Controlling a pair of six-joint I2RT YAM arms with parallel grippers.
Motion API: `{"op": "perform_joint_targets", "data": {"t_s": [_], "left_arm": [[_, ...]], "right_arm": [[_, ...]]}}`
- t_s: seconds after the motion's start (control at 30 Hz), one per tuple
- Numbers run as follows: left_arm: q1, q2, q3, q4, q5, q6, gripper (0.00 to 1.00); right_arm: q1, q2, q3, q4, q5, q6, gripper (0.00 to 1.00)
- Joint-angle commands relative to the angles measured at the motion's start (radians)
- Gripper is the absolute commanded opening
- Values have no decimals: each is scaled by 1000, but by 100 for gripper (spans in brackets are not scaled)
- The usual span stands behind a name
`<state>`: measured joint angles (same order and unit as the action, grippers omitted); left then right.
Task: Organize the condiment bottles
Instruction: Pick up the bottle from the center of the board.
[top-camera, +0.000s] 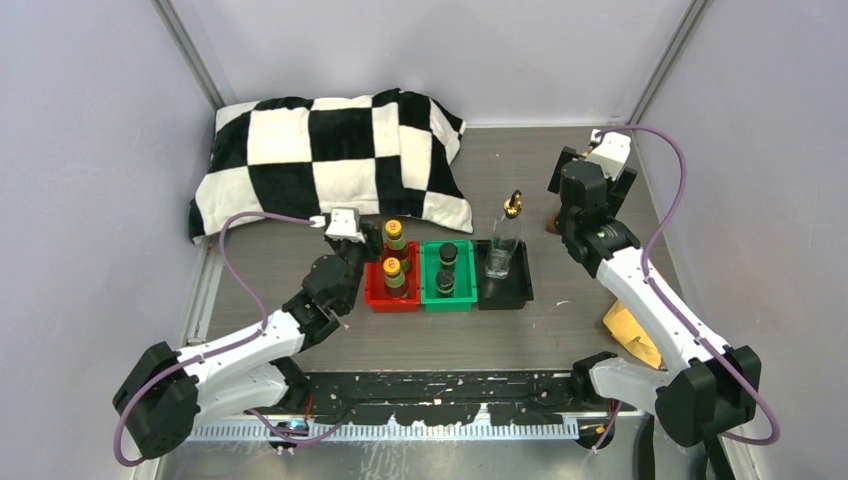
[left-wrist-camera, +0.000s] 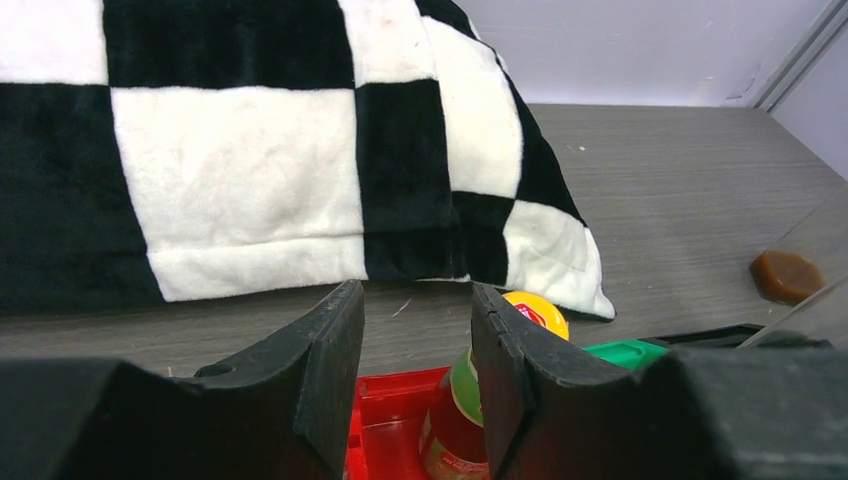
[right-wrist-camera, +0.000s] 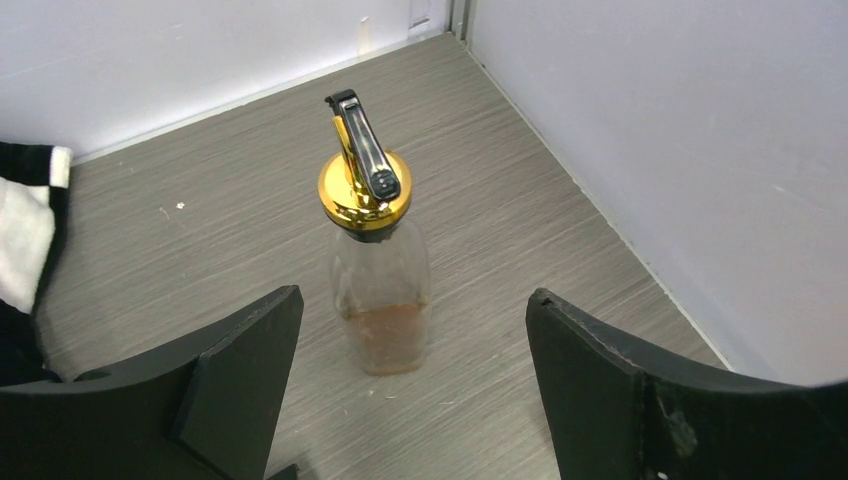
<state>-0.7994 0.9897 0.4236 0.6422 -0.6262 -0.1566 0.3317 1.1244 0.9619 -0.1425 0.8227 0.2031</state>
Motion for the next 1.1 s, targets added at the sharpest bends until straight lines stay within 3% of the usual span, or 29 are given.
{"op": "perform_joint_targets", "data": {"t_s": [0.0,0.8,0.93,1.07], "left_arm": [[-6,12,-12,89,-2,-8,45],[-6,81,-20,166,3,17,45],[-6,101,-19,182,6,16,46],[-6,117,-17,191,10,14,46]], "right_arm": [[-28,26,41,107,-55,21,88],[-158,253,130,245,-164,5,84],[-166,269,127,257,-159,0,74],[-174,273,121,268,-150,-3,44]]}}
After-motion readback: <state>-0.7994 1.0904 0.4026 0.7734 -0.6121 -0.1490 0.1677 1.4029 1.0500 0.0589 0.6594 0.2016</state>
